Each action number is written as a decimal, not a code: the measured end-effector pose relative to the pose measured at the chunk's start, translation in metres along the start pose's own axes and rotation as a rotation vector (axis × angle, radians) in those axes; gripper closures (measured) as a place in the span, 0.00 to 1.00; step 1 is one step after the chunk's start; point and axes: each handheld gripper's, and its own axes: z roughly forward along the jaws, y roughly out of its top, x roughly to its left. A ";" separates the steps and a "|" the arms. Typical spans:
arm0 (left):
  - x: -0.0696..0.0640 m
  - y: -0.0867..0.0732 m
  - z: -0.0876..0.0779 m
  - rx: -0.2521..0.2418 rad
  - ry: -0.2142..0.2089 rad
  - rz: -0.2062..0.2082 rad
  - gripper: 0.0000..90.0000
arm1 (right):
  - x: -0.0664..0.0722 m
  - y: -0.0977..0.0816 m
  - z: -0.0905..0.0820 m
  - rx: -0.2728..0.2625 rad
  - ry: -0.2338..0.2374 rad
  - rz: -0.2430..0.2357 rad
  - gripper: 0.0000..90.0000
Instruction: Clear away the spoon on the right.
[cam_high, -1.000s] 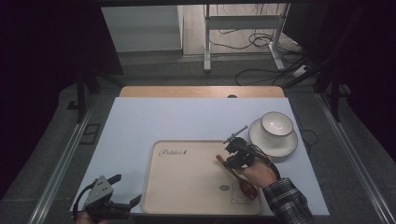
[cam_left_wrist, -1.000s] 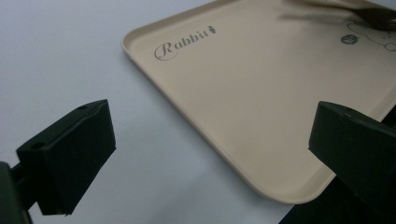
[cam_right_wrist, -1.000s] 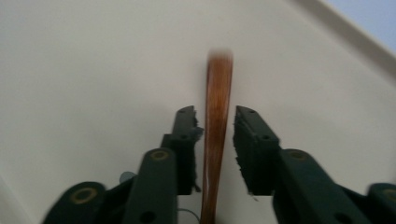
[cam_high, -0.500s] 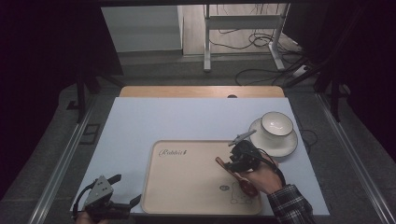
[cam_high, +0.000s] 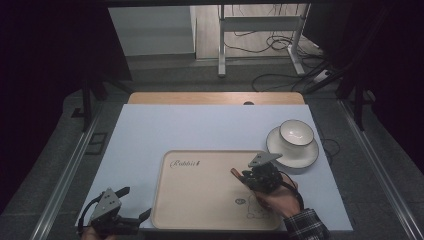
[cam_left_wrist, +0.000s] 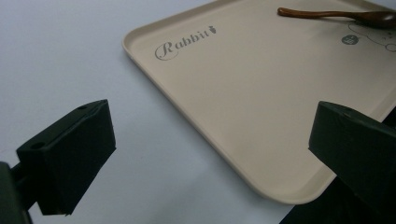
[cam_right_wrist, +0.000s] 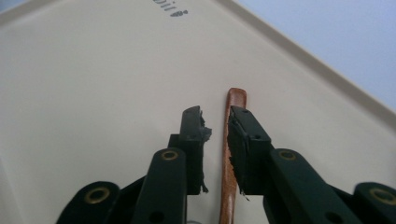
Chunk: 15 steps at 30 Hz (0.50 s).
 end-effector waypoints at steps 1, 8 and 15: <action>0.000 0.000 0.000 0.000 0.000 -0.001 0.00 | 0.001 -0.002 0.001 -0.008 -0.001 0.005 0.88; 0.001 0.000 0.000 -0.003 -0.001 -0.003 0.00 | 0.003 -0.010 0.008 -0.014 0.003 0.021 1.00; 0.001 -0.001 -0.002 -0.013 0.003 -0.008 0.00 | 0.007 -0.016 0.017 0.021 -0.003 0.006 1.00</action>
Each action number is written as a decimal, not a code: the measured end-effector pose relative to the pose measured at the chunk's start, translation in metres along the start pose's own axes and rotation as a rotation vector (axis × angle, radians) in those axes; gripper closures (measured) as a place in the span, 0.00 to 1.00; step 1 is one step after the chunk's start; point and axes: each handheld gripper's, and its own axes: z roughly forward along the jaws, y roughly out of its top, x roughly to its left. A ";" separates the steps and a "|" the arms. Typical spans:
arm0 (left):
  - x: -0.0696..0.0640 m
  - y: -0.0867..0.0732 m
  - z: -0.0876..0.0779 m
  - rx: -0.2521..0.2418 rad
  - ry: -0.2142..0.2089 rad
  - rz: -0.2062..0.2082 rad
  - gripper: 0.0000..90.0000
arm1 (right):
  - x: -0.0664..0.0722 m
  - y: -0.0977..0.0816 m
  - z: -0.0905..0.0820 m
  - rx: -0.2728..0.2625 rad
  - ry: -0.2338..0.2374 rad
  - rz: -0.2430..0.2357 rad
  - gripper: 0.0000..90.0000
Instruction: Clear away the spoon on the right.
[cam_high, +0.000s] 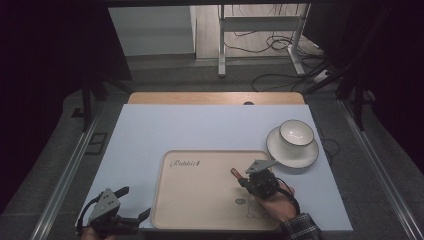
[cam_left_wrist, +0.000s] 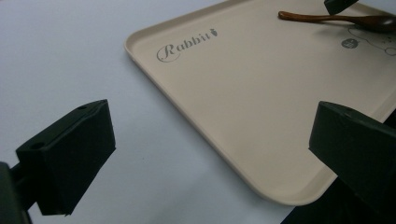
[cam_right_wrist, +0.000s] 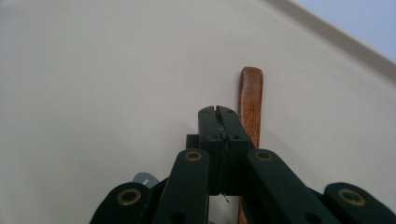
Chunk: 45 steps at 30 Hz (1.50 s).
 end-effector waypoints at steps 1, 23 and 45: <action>0.000 0.000 0.000 -0.001 0.000 0.000 0.00 | 0.000 0.000 0.001 0.004 -0.002 -0.003 1.00; -0.001 0.000 -0.001 -0.006 0.003 0.011 0.00 | -0.015 -0.010 0.008 0.055 -0.046 0.044 1.00; -0.001 0.000 -0.001 -0.006 0.002 0.012 0.00 | -0.042 -0.020 0.000 0.044 -0.100 0.110 1.00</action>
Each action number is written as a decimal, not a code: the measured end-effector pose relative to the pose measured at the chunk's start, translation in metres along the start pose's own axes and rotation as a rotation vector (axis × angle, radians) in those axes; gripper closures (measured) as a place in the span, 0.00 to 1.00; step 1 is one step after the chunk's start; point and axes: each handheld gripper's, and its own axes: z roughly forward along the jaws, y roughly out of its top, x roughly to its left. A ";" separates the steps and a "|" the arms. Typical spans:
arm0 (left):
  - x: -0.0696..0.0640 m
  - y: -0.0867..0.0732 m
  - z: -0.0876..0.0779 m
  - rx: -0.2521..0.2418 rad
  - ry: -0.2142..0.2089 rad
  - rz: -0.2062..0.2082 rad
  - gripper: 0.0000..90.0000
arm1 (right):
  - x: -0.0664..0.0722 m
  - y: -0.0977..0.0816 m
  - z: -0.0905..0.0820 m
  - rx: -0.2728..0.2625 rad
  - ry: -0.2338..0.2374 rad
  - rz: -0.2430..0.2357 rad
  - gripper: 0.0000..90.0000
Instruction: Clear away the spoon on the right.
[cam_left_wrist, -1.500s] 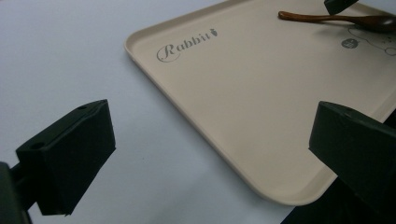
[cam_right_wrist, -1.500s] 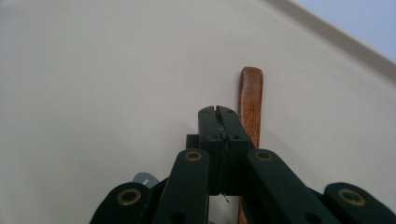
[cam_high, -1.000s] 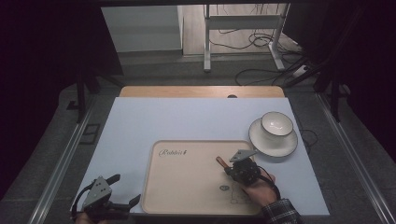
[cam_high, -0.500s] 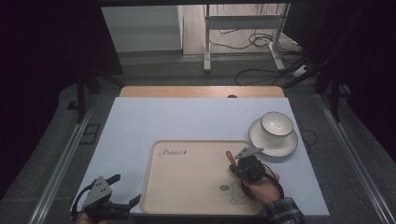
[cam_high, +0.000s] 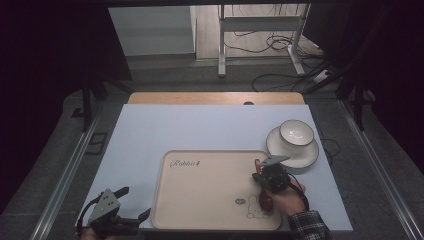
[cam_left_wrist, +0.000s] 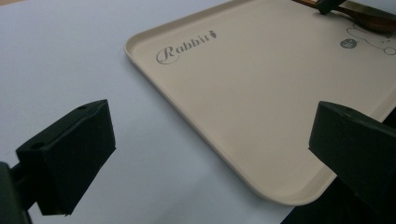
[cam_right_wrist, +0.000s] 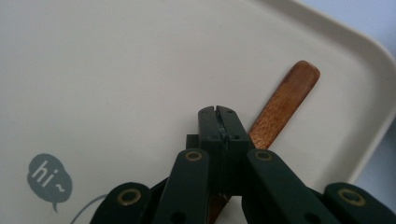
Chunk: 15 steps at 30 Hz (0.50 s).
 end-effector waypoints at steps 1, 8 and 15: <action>0.000 0.000 0.000 0.000 0.000 0.000 0.00 | -0.001 0.000 0.000 -0.001 -0.001 0.002 1.00; 0.000 0.000 0.000 0.000 0.000 0.003 0.00 | -0.006 -0.002 -0.002 -0.003 -0.011 0.017 1.00; 0.000 0.000 0.000 0.002 0.000 0.005 0.00 | -0.006 -0.001 -0.003 -0.015 -0.008 0.015 0.97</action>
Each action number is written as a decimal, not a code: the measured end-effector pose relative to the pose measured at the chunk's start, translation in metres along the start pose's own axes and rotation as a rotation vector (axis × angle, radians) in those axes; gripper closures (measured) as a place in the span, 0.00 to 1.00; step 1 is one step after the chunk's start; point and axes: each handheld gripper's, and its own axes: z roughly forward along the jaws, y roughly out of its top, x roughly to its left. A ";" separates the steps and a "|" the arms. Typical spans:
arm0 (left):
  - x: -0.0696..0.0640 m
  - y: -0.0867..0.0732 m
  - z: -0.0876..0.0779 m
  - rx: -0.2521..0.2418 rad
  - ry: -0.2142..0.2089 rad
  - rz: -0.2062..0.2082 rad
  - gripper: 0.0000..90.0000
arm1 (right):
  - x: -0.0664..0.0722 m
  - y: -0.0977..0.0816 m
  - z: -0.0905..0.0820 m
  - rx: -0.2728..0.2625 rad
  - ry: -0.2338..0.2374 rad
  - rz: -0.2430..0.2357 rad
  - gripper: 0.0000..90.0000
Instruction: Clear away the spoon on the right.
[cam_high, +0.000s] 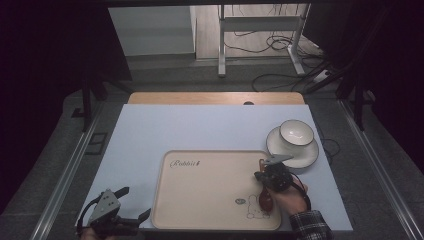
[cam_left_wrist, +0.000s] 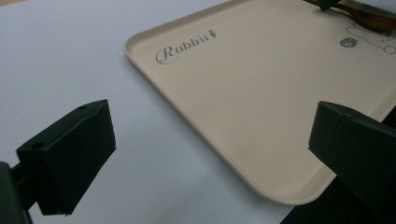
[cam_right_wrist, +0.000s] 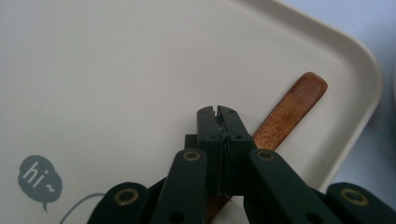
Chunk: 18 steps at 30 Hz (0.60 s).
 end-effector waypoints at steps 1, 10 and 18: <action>0.000 0.000 0.000 0.000 0.000 0.000 0.00 | 0.000 0.000 0.000 -0.003 0.000 -0.003 0.96; 0.000 0.000 0.000 -0.001 -0.002 0.000 0.00 | 0.004 0.002 -0.003 -0.030 -0.003 -0.006 0.87; 0.000 0.000 0.000 0.000 -0.004 0.000 0.00 | 0.007 0.003 -0.007 -0.036 -0.006 -0.015 0.80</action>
